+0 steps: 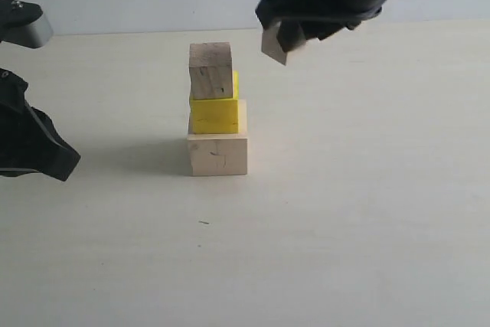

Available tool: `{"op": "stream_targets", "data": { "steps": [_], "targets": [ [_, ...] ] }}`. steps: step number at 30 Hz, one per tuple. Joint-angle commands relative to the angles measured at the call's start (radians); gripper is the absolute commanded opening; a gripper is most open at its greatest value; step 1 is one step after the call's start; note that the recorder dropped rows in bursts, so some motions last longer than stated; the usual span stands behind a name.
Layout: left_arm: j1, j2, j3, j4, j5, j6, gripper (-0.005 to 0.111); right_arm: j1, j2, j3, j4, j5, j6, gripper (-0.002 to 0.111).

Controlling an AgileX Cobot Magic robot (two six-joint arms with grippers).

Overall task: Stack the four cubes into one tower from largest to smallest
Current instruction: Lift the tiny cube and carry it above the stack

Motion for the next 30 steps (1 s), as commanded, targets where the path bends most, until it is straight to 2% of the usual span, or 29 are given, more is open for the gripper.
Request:
{"op": "stream_targets", "data": {
  "steps": [1, 8, 10, 13, 17, 20, 24, 30],
  "targets": [
    [0.001, -0.002, 0.004, -0.015, 0.003, 0.006, 0.000, -0.003, -0.010, -0.071, 0.101, 0.030, 0.000, 0.000],
    [0.001, -0.002, 0.004, -0.039, 0.006, 0.013, 0.000, 0.017, -0.010, -0.090, 0.131, 0.047, 0.064, 0.000],
    [0.001, -0.002, 0.004, -0.043, 0.006, 0.028, 0.000, 0.075, -0.010, -0.097, 0.083, 0.047, 0.109, 0.000],
    [0.001, -0.002, 0.004, -0.046, 0.008, 0.028, 0.000, 0.137, -0.008, -0.097, -0.086, 0.053, 0.369, 0.000],
    [0.001, -0.002, 0.004, -0.060, 0.008, 0.028, 0.000, 0.209, -0.008, -0.097, -0.094, 0.045, 0.424, 0.000],
    [0.001, -0.002, 0.004, -0.068, 0.010, 0.028, 0.000, 0.263, -0.008, -0.097, -0.173, 0.040, 0.516, 0.000],
    [0.001, -0.002, 0.004, -0.071, 0.010, 0.028, 0.000, 0.271, -0.008, -0.097, -0.252, -0.017, 0.548, 0.000],
    [0.001, -0.002, 0.004, -0.069, 0.010, 0.030, 0.000, 0.271, -0.008, -0.097, -0.252, -0.100, 0.542, 0.000]
  ]
}}
